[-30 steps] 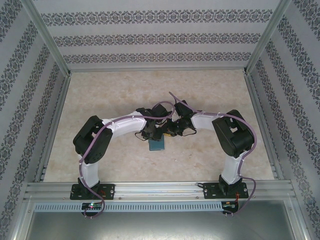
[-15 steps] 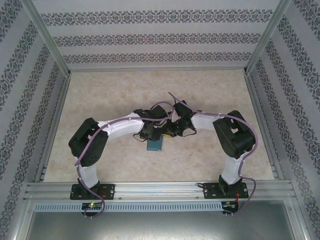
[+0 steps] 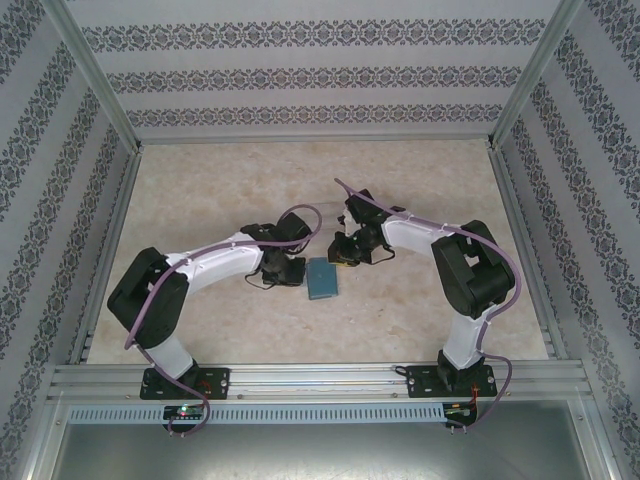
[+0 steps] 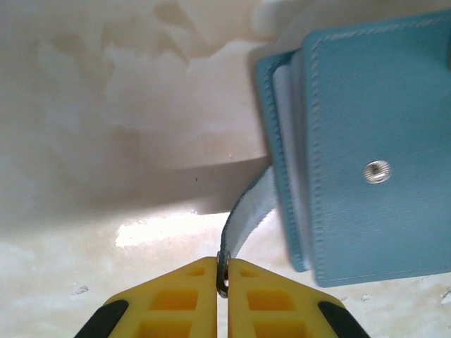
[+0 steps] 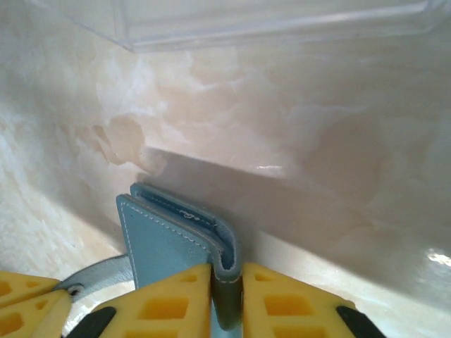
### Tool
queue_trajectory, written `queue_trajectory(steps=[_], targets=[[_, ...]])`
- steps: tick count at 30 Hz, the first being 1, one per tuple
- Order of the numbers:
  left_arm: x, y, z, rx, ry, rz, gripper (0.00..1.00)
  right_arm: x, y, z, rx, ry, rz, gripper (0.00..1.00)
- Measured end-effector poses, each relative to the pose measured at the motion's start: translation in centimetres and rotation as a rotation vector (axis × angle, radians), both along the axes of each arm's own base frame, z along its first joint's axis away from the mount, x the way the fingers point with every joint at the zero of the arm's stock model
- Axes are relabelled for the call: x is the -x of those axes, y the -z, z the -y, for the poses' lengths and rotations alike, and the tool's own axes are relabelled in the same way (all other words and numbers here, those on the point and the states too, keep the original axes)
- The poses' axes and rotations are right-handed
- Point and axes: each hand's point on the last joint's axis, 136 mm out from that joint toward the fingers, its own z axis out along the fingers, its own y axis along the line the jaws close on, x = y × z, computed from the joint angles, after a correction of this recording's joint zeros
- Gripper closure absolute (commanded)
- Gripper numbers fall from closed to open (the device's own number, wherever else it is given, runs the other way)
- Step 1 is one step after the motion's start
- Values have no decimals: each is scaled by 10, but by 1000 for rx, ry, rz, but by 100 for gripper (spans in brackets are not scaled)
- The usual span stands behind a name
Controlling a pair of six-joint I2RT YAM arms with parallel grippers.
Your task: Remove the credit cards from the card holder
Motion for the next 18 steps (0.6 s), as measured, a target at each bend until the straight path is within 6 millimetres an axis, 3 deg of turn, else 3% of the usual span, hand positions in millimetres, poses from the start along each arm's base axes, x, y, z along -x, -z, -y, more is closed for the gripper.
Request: queue_trajectory(steps=[6,15,18], targets=[[12,18,-7,106,-77,-68,91,-4,-9,5,96,-21,30,59],[14,25,-5,223,-131,-98,91,8,-31,-14,268,-109,104,13],[14,26,-3,261,-137,-99,91,13,-29,-23,304,-120,104,10]])
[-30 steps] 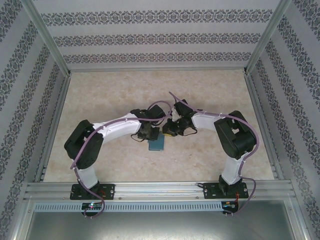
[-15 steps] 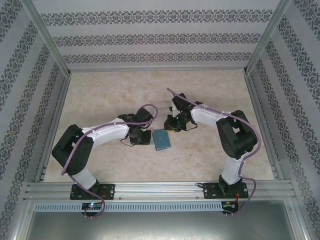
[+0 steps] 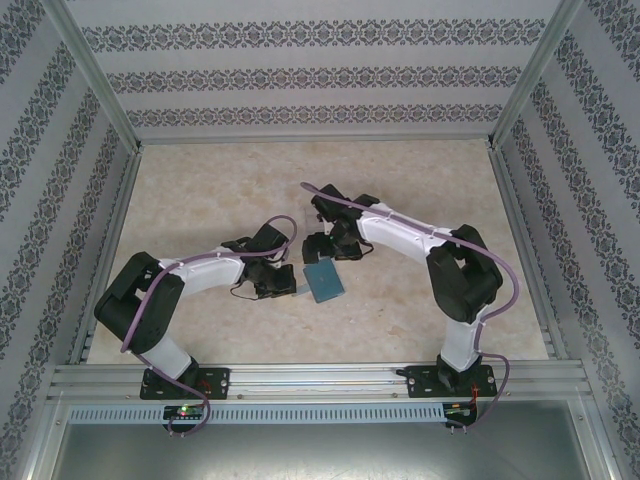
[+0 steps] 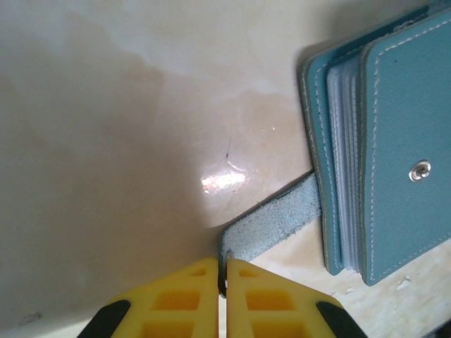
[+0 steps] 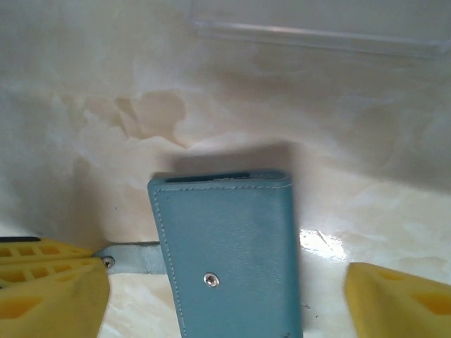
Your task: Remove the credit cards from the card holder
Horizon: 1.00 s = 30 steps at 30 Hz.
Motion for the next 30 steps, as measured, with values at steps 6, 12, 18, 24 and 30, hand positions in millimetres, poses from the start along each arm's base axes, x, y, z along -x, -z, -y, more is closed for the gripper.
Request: queue_trajectory(steps=[6,12,18,24,30], targets=[[-2,1,5,59,-7,6,91,4,25,-11,93,15,-39,6],[0,4,6,85,-13,5,91,-3,35,-12,194,26,-21,4],[-1,4,6,100,-18,7,91,-11,33,-5,254,37,16,4],[-1,4,7,107,-21,5,91,-10,37,1,288,38,13,5],[-1,4,8,112,-25,4,91,-10,39,3,299,38,10,6]])
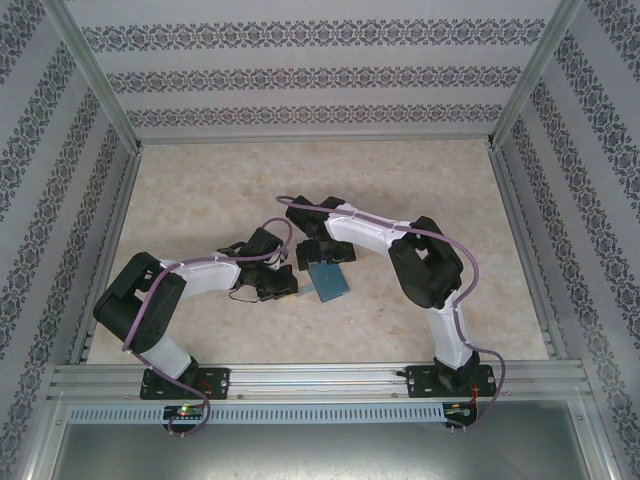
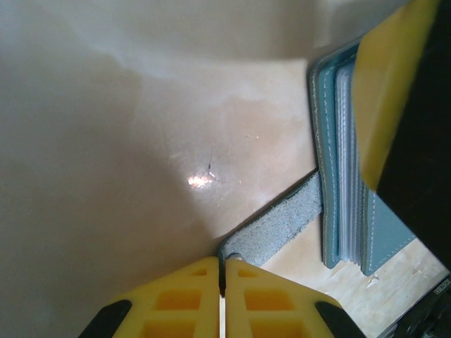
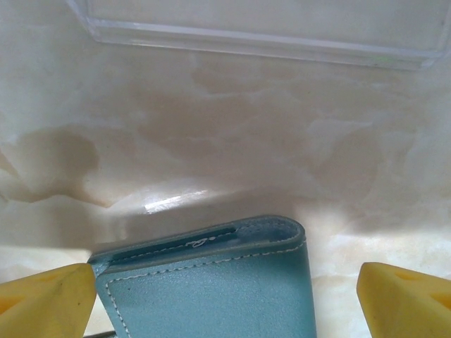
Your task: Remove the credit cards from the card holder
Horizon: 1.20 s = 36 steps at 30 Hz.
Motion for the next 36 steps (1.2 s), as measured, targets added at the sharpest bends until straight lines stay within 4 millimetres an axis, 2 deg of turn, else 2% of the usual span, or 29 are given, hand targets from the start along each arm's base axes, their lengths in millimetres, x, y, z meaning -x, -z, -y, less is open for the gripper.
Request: queue_trajectory(steps=[9,15,19,22,31,36], targets=[[0,0,0,0,-2,-2,92,-1,-4,4,7,1,16,6],[0,0,0,1,-4,-3,92,0,-17,8,-9,3,36,7],[0,0,0,0,-5,-3,92,0,-24,13,-13,6,46,12],[0,0,0,0,-5,-3,92,0,-29,18,-15,1,51,18],[0,0,0,-2,-6,-2,92,-4,-45,38,-15,0,56,52],[0,0,0,-2,-7,-2,92,0,-37,49,-13,7,18,63]])
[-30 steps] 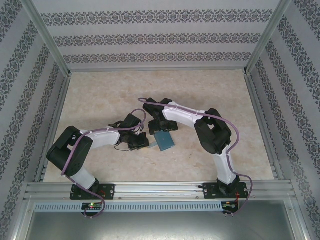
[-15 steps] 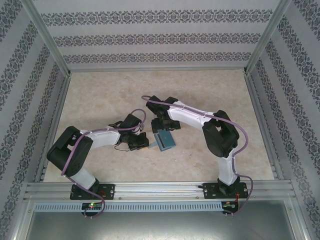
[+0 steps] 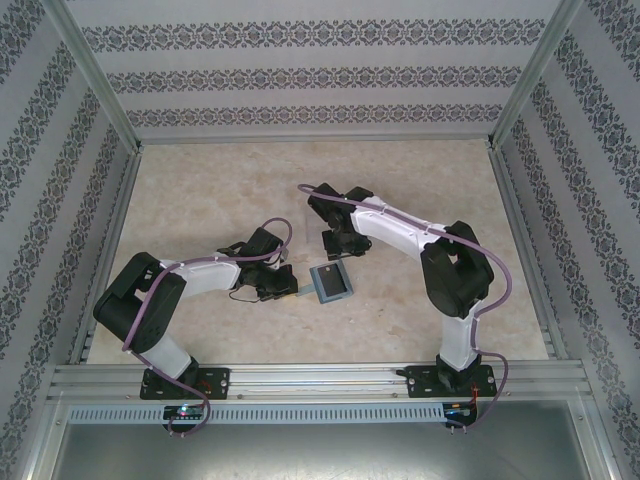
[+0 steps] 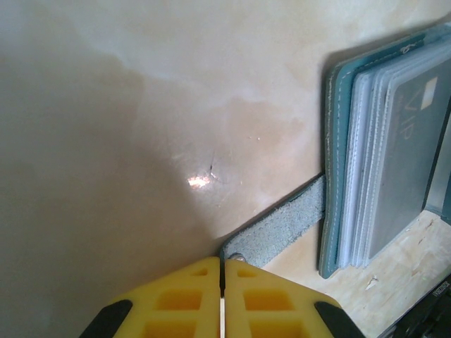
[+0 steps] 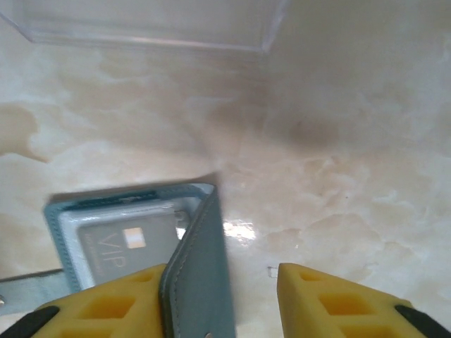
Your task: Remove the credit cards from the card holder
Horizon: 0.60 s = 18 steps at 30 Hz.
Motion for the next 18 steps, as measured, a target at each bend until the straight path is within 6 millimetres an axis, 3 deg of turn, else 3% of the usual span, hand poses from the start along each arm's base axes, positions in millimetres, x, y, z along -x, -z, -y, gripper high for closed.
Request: queue_trajectory(steps=[8,12,18], targets=[[-1,0,-1,-5,-6,2,92,11,15,6,-26,16,-65,86],[-5,0,-8,-18,-25,7,91,14,15,0,-73,19,-69,86],[-9,0,-34,-71,-68,-5,89,18,12,-20,-219,44,-67,88]])
